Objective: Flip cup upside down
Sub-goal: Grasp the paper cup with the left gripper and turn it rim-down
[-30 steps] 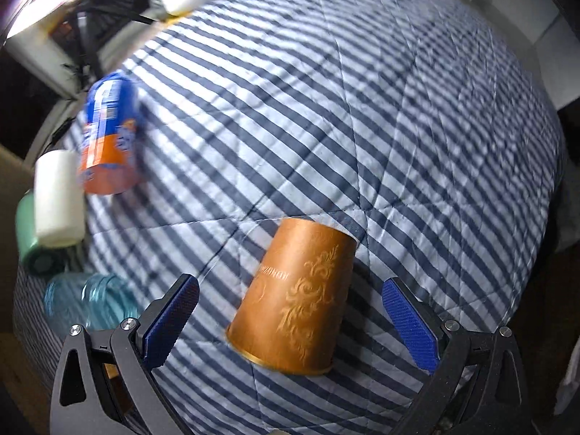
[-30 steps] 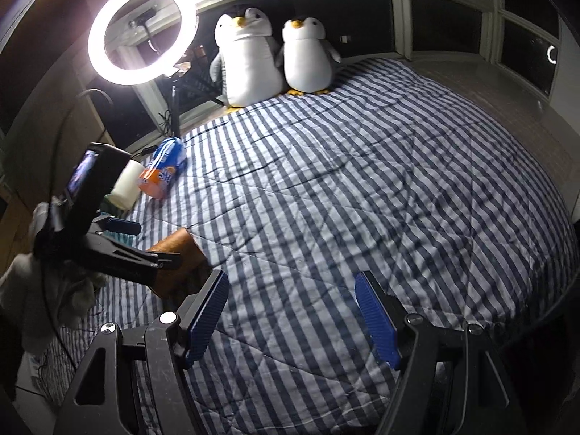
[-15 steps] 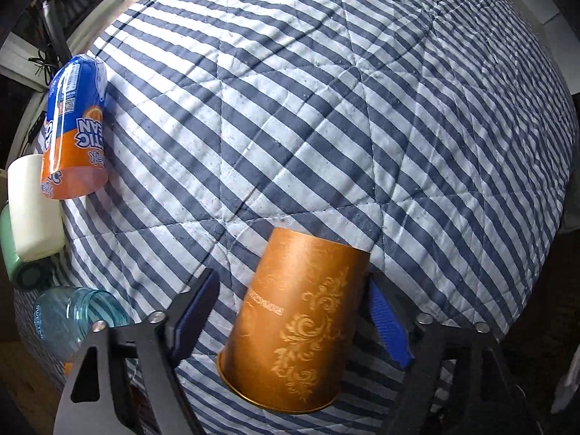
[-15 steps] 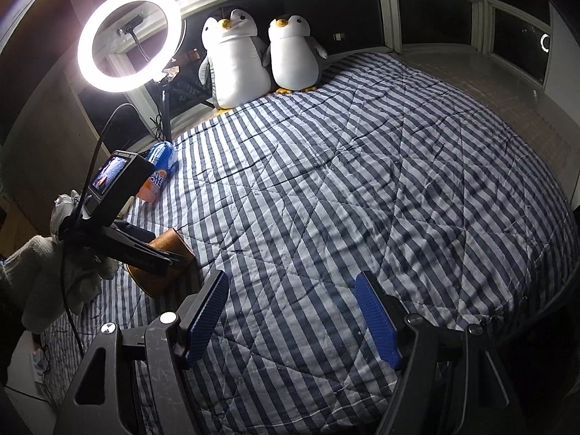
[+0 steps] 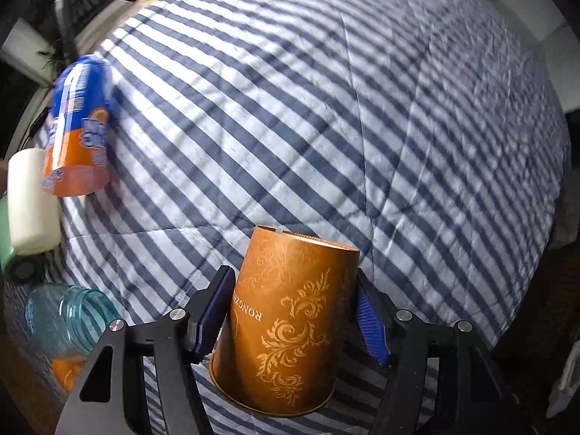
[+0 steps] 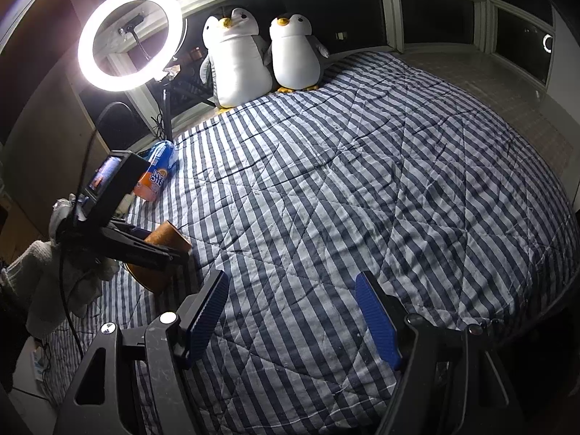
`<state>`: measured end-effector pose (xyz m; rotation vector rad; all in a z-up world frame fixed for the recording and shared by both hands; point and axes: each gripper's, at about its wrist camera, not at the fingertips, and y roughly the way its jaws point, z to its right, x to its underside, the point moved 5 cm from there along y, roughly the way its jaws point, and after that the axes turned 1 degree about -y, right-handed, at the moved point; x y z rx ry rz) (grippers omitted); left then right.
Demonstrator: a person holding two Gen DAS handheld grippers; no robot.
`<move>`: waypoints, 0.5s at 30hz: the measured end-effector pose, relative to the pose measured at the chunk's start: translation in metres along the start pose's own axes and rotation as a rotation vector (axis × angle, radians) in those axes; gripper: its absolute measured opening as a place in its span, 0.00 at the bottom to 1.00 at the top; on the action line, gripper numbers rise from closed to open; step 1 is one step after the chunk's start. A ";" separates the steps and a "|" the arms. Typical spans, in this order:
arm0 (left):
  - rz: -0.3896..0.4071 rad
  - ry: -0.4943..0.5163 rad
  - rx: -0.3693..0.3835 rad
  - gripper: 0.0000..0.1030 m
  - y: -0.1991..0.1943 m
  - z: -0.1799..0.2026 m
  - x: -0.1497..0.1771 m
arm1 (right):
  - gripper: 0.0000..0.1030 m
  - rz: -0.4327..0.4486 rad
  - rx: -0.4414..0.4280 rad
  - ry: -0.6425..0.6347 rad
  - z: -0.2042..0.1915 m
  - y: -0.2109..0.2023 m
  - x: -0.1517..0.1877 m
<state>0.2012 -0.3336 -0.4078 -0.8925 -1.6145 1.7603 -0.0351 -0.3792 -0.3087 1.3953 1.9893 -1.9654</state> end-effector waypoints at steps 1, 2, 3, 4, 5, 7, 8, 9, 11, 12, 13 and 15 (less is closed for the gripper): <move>0.022 -0.015 0.004 0.65 -0.007 -0.002 0.001 | 0.67 -0.002 -0.002 -0.006 -0.002 0.001 -0.001; 0.063 -0.039 0.008 0.65 -0.014 -0.006 0.003 | 0.67 -0.004 -0.004 -0.014 -0.004 0.002 -0.002; 0.094 -0.055 0.009 0.65 -0.020 -0.009 0.005 | 0.67 -0.006 -0.006 -0.020 -0.006 0.002 -0.002; 0.123 -0.071 0.011 0.65 -0.025 -0.013 0.007 | 0.67 -0.010 -0.008 -0.030 -0.009 0.004 -0.003; 0.172 -0.105 0.033 0.65 -0.031 -0.017 0.011 | 0.67 -0.013 -0.011 -0.037 -0.011 0.005 -0.004; 0.232 -0.173 0.065 0.65 -0.039 -0.025 0.017 | 0.67 -0.021 -0.017 -0.057 -0.019 0.008 -0.006; 0.271 -0.218 0.069 0.65 -0.043 -0.032 0.021 | 0.67 -0.025 -0.019 -0.066 -0.023 0.009 -0.007; 0.311 -0.253 0.078 0.65 -0.045 -0.037 0.026 | 0.67 -0.030 -0.023 -0.079 -0.027 0.011 -0.008; 0.378 -0.315 0.090 0.65 -0.049 -0.045 0.038 | 0.67 -0.039 -0.029 -0.110 -0.036 0.015 -0.010; 0.411 -0.334 0.086 0.65 -0.051 -0.049 0.043 | 0.67 -0.043 -0.030 -0.124 -0.040 0.016 -0.011; 0.443 -0.352 0.071 0.65 -0.051 -0.051 0.048 | 0.67 -0.046 -0.032 -0.137 -0.044 0.018 -0.011; 0.503 -0.386 0.048 0.65 -0.051 -0.057 0.056 | 0.67 -0.054 -0.036 -0.157 -0.049 0.021 -0.011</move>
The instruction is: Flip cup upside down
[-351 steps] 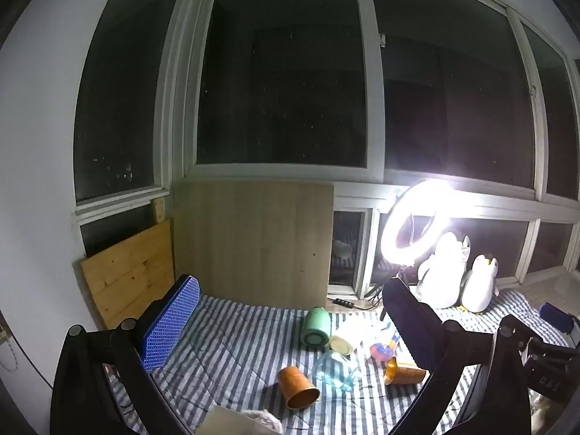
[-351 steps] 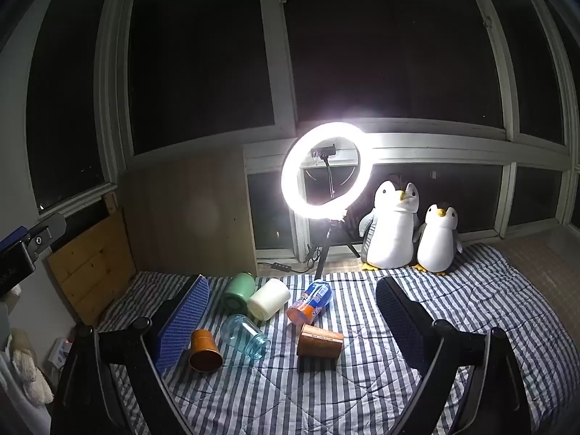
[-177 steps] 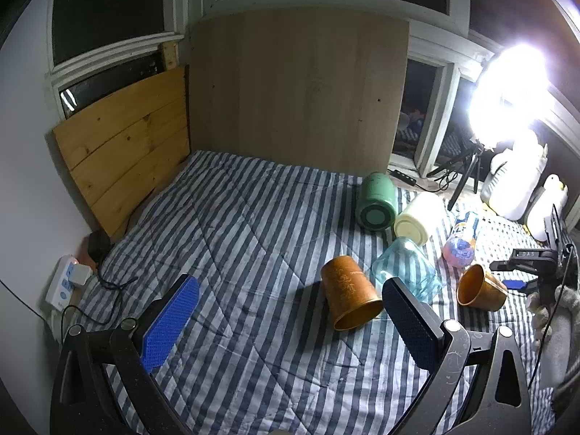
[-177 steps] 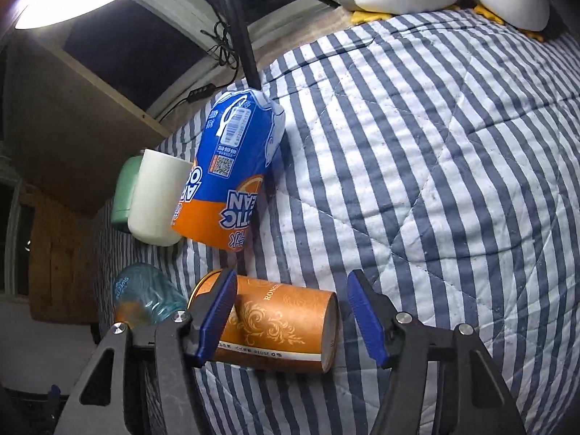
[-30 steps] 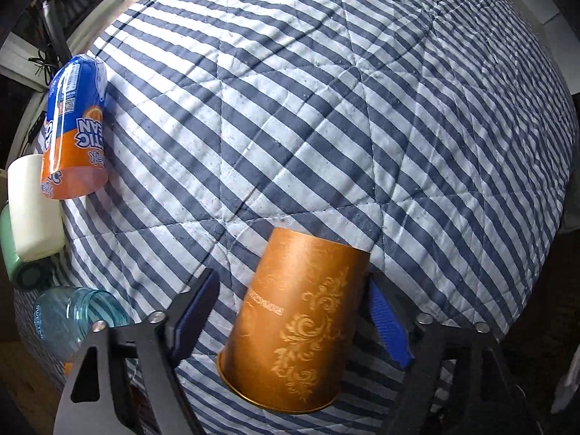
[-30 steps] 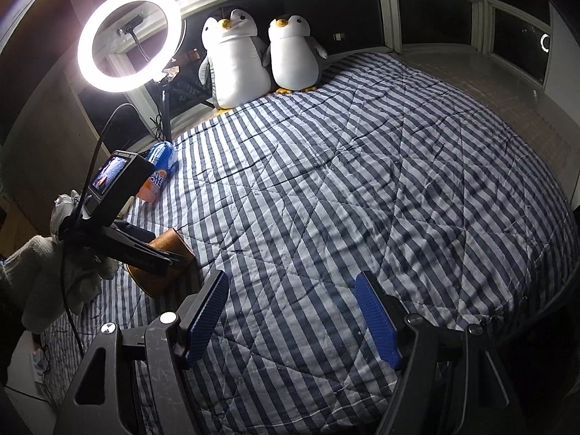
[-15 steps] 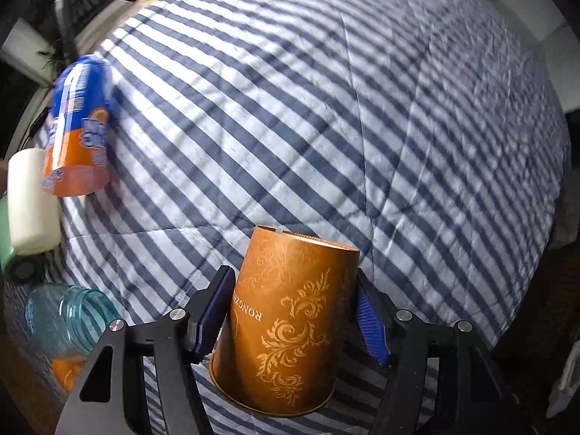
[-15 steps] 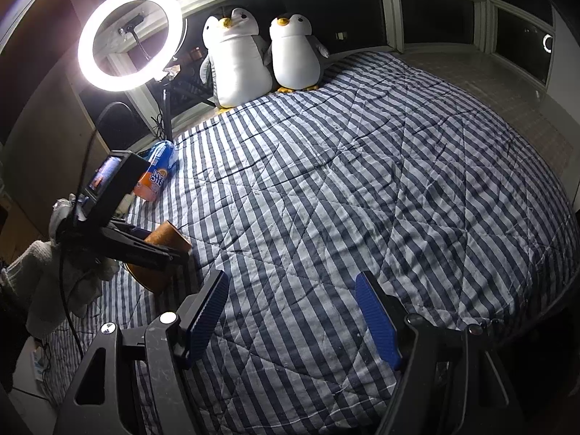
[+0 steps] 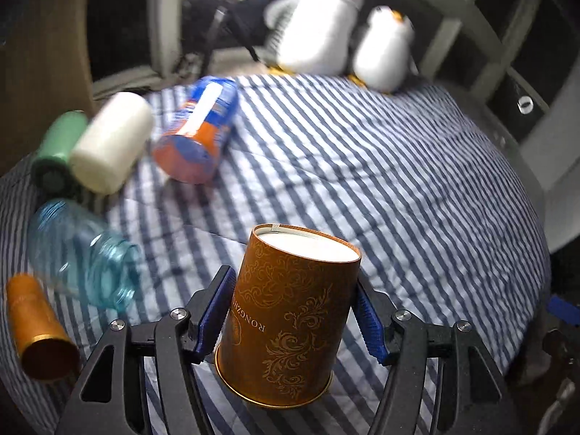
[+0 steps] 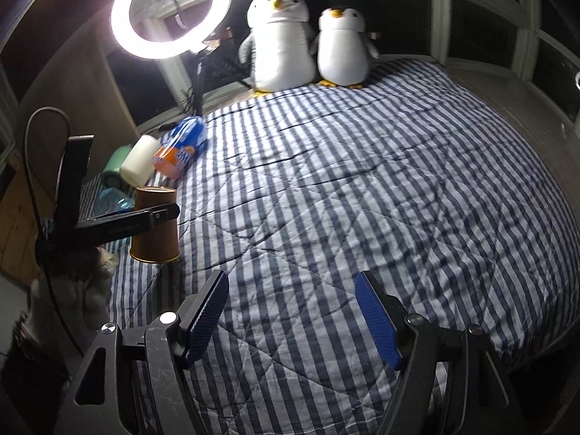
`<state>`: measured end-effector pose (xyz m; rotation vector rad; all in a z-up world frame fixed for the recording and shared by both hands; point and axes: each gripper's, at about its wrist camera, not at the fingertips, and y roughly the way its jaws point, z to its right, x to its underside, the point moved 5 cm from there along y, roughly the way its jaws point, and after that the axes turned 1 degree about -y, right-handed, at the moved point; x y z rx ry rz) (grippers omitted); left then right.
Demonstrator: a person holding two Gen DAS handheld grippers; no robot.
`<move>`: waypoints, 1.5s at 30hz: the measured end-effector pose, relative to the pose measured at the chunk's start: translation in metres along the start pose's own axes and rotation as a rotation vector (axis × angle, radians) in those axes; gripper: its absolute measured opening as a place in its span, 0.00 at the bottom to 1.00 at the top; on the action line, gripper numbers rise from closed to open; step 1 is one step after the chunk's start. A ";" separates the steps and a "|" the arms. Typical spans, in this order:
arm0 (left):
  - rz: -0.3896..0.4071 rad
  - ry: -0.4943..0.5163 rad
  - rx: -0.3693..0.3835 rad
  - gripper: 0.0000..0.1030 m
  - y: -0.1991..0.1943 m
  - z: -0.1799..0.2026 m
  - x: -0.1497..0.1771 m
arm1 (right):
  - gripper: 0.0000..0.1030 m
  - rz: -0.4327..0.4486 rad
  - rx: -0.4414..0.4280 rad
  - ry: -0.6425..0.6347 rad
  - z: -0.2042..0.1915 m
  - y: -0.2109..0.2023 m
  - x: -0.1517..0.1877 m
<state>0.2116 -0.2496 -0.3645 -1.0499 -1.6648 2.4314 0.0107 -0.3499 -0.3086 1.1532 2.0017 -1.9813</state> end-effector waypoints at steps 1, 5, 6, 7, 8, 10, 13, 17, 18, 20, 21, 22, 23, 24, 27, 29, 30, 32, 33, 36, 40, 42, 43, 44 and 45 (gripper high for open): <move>0.019 -0.013 -0.003 0.65 -0.001 -0.005 0.002 | 0.67 -0.005 -0.003 -0.009 -0.003 0.002 -0.001; 0.085 -0.020 -0.022 0.65 -0.002 -0.013 0.016 | 0.67 -0.018 -0.014 -0.044 -0.012 0.007 -0.002; 0.101 -0.029 -0.017 0.65 -0.003 -0.016 0.019 | 0.67 -0.019 -0.017 -0.050 -0.013 0.007 -0.003; 0.108 -0.037 -0.026 0.65 -0.004 -0.017 0.022 | 0.67 -0.020 -0.018 -0.055 -0.015 0.008 -0.003; 0.113 -0.044 -0.026 0.65 -0.004 -0.018 0.026 | 0.67 -0.021 -0.021 -0.059 -0.016 0.009 -0.004; 0.113 -0.055 -0.023 0.65 -0.008 -0.022 0.033 | 0.67 -0.024 -0.027 -0.061 -0.017 0.011 -0.005; 0.092 -0.054 -0.028 0.72 -0.008 -0.021 0.044 | 0.67 -0.029 -0.038 -0.066 -0.019 0.014 -0.006; 0.093 -0.053 -0.035 0.86 -0.014 -0.020 0.052 | 0.67 -0.033 -0.051 -0.077 -0.023 0.017 -0.006; 0.095 -0.050 -0.039 0.86 -0.017 -0.019 0.053 | 0.67 -0.033 -0.053 -0.078 -0.025 0.018 -0.006; 0.097 -0.039 -0.048 0.86 -0.021 -0.018 0.052 | 0.67 -0.034 -0.060 -0.083 -0.028 0.018 -0.005; 0.098 -0.037 -0.050 0.86 -0.023 -0.018 0.052 | 0.67 -0.034 -0.064 -0.085 -0.030 0.018 -0.005; 0.101 -0.033 -0.051 0.87 -0.027 -0.017 0.052 | 0.67 -0.033 -0.067 -0.087 -0.031 0.019 -0.006; 0.104 -0.030 -0.054 0.87 -0.030 -0.017 0.052 | 0.67 -0.030 -0.071 -0.091 -0.033 0.018 -0.006; 0.109 -0.027 -0.058 0.87 -0.033 -0.016 0.052 | 0.67 -0.027 -0.074 -0.093 -0.035 0.017 -0.006; 0.118 -0.022 -0.061 0.87 -0.047 -0.015 0.051 | 0.67 -0.016 -0.084 -0.098 -0.040 0.014 -0.009; 0.135 -0.019 -0.065 0.87 -0.061 -0.013 0.049 | 0.67 -0.003 -0.090 -0.102 -0.045 0.010 -0.011; 0.142 -0.015 -0.072 0.87 -0.067 -0.012 0.047 | 0.67 0.003 -0.094 -0.104 -0.047 0.008 -0.013; 0.167 -0.006 -0.085 0.87 -0.086 -0.010 0.043 | 0.67 0.022 -0.104 -0.111 -0.053 0.002 -0.018; 0.181 -0.003 -0.093 0.87 -0.097 -0.010 0.040 | 0.67 0.034 -0.108 -0.115 -0.056 -0.002 -0.021; 0.255 -0.001 -0.139 0.88 -0.139 -0.011 0.029 | 0.67 0.079 -0.123 -0.133 -0.069 -0.015 -0.033; 0.345 -0.019 -0.212 0.89 -0.196 -0.016 0.015 | 0.67 0.151 -0.142 -0.169 -0.091 -0.037 -0.049; 0.409 -0.035 -0.266 0.91 -0.231 -0.020 0.009 | 0.68 0.194 -0.149 -0.185 -0.101 -0.050 -0.057; 0.434 -0.043 -0.287 0.92 -0.244 -0.022 0.007 | 0.68 0.215 -0.154 -0.191 -0.107 -0.057 -0.061; 0.466 -0.054 -0.309 0.92 -0.261 -0.024 0.005 | 0.68 0.238 -0.159 -0.196 -0.112 -0.064 -0.065; 0.494 -0.070 -0.334 0.93 -0.277 -0.027 0.003 | 0.69 0.256 -0.164 -0.201 -0.116 -0.070 -0.068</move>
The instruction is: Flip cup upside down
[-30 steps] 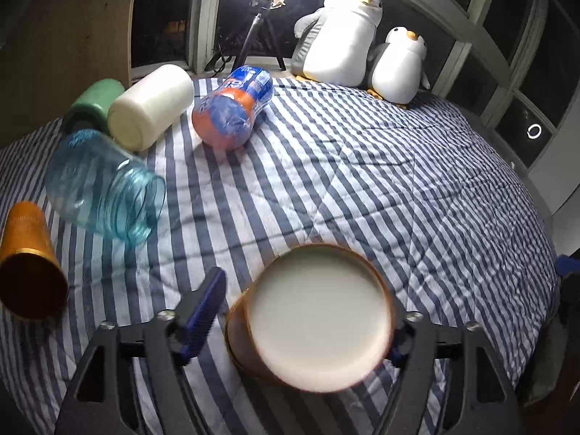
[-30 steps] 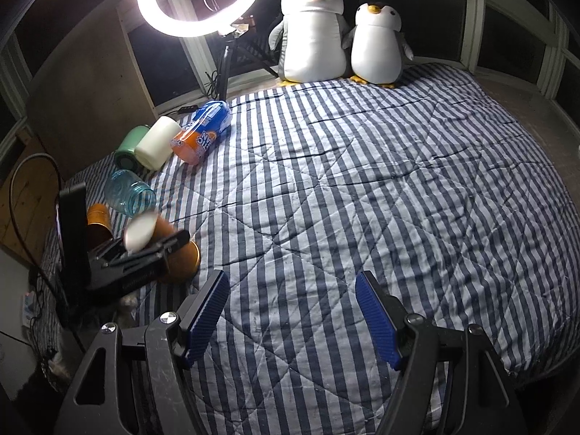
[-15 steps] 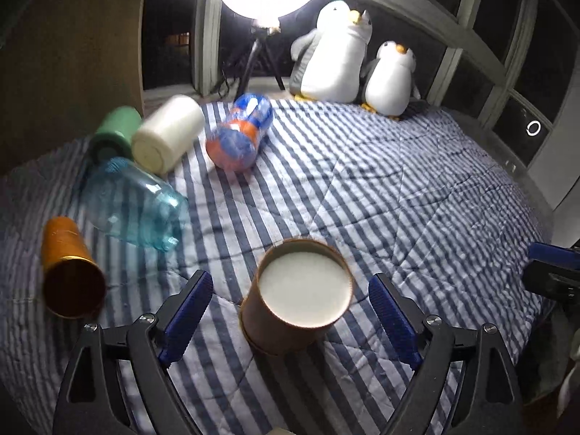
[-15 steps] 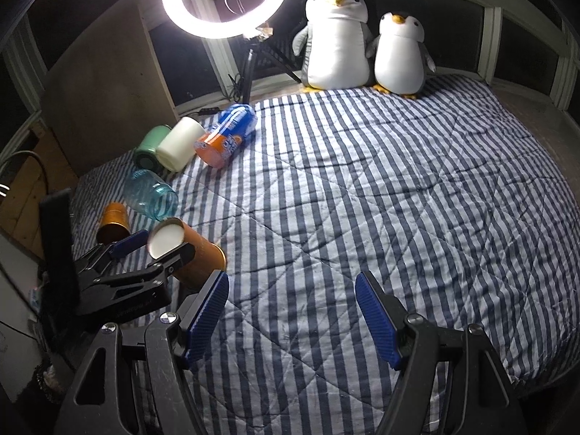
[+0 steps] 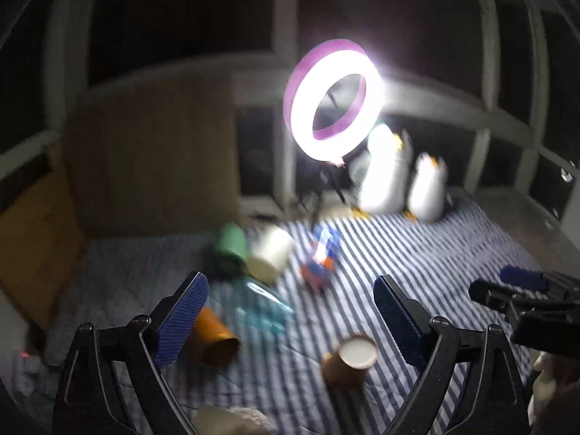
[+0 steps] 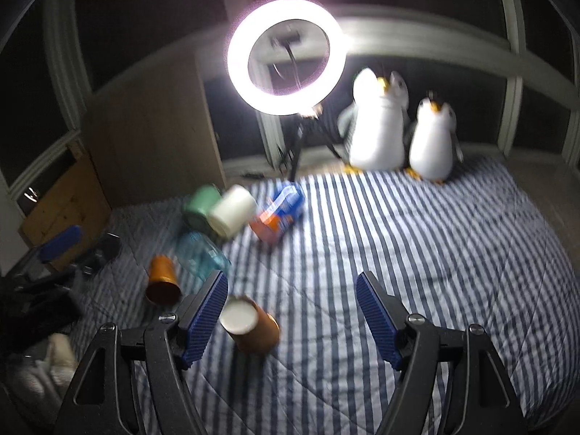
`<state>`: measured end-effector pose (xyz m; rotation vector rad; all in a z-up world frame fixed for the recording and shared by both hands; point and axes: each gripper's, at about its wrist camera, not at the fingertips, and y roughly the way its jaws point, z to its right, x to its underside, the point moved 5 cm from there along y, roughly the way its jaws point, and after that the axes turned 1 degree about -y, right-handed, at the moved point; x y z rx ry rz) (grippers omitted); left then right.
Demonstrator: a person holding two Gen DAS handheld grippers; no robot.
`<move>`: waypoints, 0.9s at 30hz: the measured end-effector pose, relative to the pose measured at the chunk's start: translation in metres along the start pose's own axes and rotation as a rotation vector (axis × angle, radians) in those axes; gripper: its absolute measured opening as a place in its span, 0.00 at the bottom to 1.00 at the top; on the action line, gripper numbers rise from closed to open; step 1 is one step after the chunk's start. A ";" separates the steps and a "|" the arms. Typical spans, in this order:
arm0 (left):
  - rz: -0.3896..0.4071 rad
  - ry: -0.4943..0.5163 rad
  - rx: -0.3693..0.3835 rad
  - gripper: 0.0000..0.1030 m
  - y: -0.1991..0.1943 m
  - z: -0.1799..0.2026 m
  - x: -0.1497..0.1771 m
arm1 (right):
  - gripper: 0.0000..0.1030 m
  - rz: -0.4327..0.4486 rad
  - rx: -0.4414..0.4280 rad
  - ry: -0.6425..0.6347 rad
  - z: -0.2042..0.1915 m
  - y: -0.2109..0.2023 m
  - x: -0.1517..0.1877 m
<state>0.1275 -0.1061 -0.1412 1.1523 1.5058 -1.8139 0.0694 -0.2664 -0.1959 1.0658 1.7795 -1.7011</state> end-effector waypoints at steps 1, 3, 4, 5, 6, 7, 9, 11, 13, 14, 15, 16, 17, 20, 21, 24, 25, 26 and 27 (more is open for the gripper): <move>0.020 -0.011 -0.019 0.95 -0.009 -0.006 -0.007 | 0.70 0.022 -0.005 -0.006 -0.006 -0.005 -0.007; 0.073 -0.035 -0.057 0.97 -0.030 -0.020 -0.021 | 0.81 0.056 -0.012 -0.016 -0.013 -0.013 -0.015; 0.096 -0.041 -0.073 0.97 -0.039 -0.026 -0.026 | 0.83 0.078 -0.012 -0.019 -0.017 -0.019 -0.020; 0.119 -0.047 -0.095 0.97 -0.050 -0.032 -0.033 | 0.84 0.103 -0.012 -0.024 -0.022 -0.024 -0.025; 0.133 -0.050 -0.100 0.97 -0.056 -0.037 -0.035 | 0.85 0.123 -0.011 -0.031 -0.025 -0.029 -0.029; 0.150 -0.058 -0.106 0.97 -0.064 -0.042 -0.039 | 0.85 0.146 -0.007 -0.039 -0.030 -0.035 -0.034; 0.187 -0.072 -0.123 0.98 -0.079 -0.051 -0.047 | 0.86 0.179 -0.002 -0.048 -0.034 -0.044 -0.041; 0.219 -0.071 -0.140 0.98 -0.093 -0.058 -0.053 | 0.90 0.224 0.002 -0.049 -0.040 -0.054 -0.049; 0.247 -0.077 -0.147 0.98 -0.105 -0.062 -0.059 | 0.91 0.271 0.011 -0.046 -0.042 -0.064 -0.057; 0.261 -0.081 -0.150 0.98 -0.110 -0.063 -0.061 | 0.91 0.294 0.017 -0.044 -0.042 -0.068 -0.060; 0.270 -0.083 -0.151 0.98 -0.114 -0.064 -0.062 | 0.91 0.324 0.023 -0.041 -0.043 -0.075 -0.065; 0.282 -0.085 -0.153 0.98 -0.118 -0.065 -0.065 | 0.91 0.352 0.031 -0.039 -0.044 -0.081 -0.069; 0.290 -0.087 -0.156 0.98 -0.120 -0.066 -0.067 | 0.92 0.375 0.040 -0.039 -0.045 -0.086 -0.071; 0.309 -0.081 -0.160 1.00 -0.128 -0.064 -0.072 | 0.98 0.447 0.067 -0.046 -0.047 -0.103 -0.077; 0.309 -0.074 -0.161 1.00 -0.129 -0.062 -0.073 | 0.98 0.468 0.072 -0.049 -0.048 -0.108 -0.078; 0.318 -0.064 -0.168 1.00 -0.130 -0.058 -0.073 | 0.98 0.501 0.091 -0.062 -0.052 -0.118 -0.080; 0.320 -0.065 -0.167 1.00 -0.131 -0.058 -0.073 | 0.98 0.510 0.095 -0.066 -0.053 -0.121 -0.081; 0.323 -0.066 -0.168 1.00 -0.131 -0.057 -0.073 | 0.99 0.516 0.094 -0.070 -0.054 -0.123 -0.081; 0.326 -0.067 -0.170 1.00 -0.132 -0.057 -0.072 | 0.99 0.518 0.092 -0.072 -0.055 -0.125 -0.081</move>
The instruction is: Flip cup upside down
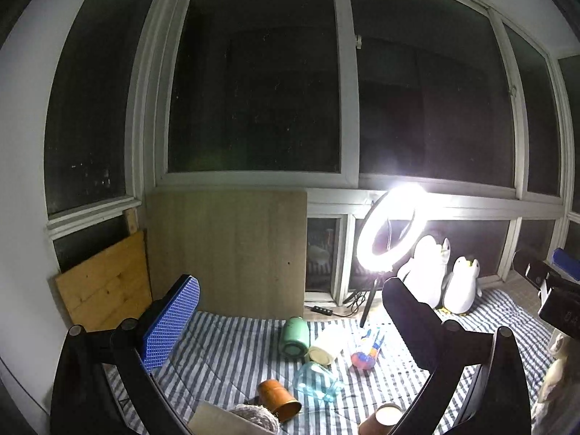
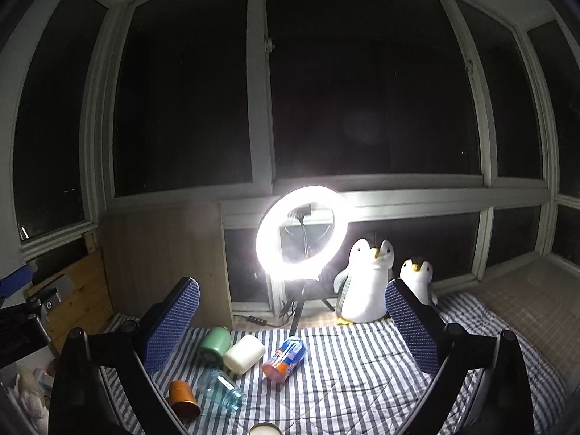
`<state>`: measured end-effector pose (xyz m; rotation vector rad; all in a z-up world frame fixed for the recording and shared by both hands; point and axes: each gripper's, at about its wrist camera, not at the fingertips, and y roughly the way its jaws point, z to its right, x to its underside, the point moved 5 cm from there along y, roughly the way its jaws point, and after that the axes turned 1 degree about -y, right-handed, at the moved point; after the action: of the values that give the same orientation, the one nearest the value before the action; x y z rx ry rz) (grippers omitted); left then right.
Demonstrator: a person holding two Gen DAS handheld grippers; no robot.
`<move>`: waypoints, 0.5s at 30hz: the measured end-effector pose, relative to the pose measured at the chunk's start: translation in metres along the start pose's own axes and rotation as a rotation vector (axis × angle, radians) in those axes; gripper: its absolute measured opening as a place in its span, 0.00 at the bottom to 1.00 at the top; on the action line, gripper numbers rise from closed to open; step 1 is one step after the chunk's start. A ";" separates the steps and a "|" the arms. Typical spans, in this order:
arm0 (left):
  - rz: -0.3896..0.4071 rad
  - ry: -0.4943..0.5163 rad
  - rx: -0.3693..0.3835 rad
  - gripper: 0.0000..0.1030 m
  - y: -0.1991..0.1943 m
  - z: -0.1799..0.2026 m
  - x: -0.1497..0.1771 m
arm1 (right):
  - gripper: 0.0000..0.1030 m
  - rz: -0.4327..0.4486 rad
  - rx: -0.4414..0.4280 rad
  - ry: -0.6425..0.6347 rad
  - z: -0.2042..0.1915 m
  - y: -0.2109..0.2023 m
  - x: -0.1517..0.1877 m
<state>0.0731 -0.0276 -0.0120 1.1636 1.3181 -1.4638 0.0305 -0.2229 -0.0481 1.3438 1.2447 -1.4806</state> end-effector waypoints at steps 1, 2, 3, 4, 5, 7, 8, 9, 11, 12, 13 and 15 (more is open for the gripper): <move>0.002 -0.002 -0.002 1.00 -0.001 0.000 0.000 | 0.99 0.000 -0.003 0.000 0.000 -0.001 0.000; 0.003 -0.004 -0.003 1.00 -0.002 -0.001 -0.001 | 0.99 0.001 -0.005 0.002 0.000 -0.001 0.000; 0.004 -0.005 -0.005 1.00 -0.002 -0.001 -0.001 | 0.99 0.002 -0.005 0.004 0.001 -0.002 -0.001; 0.006 -0.007 -0.010 1.00 -0.003 -0.002 -0.001 | 0.99 0.004 -0.006 0.007 0.001 -0.003 -0.001; 0.007 -0.011 -0.013 1.00 -0.004 -0.003 -0.002 | 0.99 0.005 -0.007 0.009 0.001 -0.004 -0.002; 0.008 -0.014 -0.015 1.00 -0.004 -0.004 -0.002 | 0.99 0.008 -0.009 0.012 0.001 -0.005 -0.002; 0.009 -0.015 -0.017 1.00 -0.005 -0.005 -0.002 | 0.99 0.009 -0.010 0.012 0.000 -0.006 -0.002; 0.010 -0.015 -0.019 1.00 -0.005 -0.005 -0.002 | 0.99 0.009 -0.009 0.011 0.000 -0.006 -0.002; 0.010 -0.013 -0.021 1.00 -0.006 -0.004 -0.002 | 0.99 0.011 -0.008 0.009 0.000 -0.008 -0.002; 0.009 -0.013 -0.021 1.00 -0.006 -0.004 -0.002 | 0.99 0.011 -0.007 0.009 -0.001 -0.008 -0.002; 0.008 -0.013 -0.021 1.00 -0.006 -0.004 -0.002 | 0.99 0.011 -0.008 0.007 -0.001 -0.008 -0.002; 0.006 -0.015 -0.021 1.00 -0.006 -0.004 -0.002 | 0.99 0.008 -0.007 0.005 -0.001 -0.008 -0.002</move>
<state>0.0683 -0.0229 -0.0092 1.1402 1.3157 -1.4488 0.0230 -0.2202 -0.0447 1.3467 1.2453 -1.4667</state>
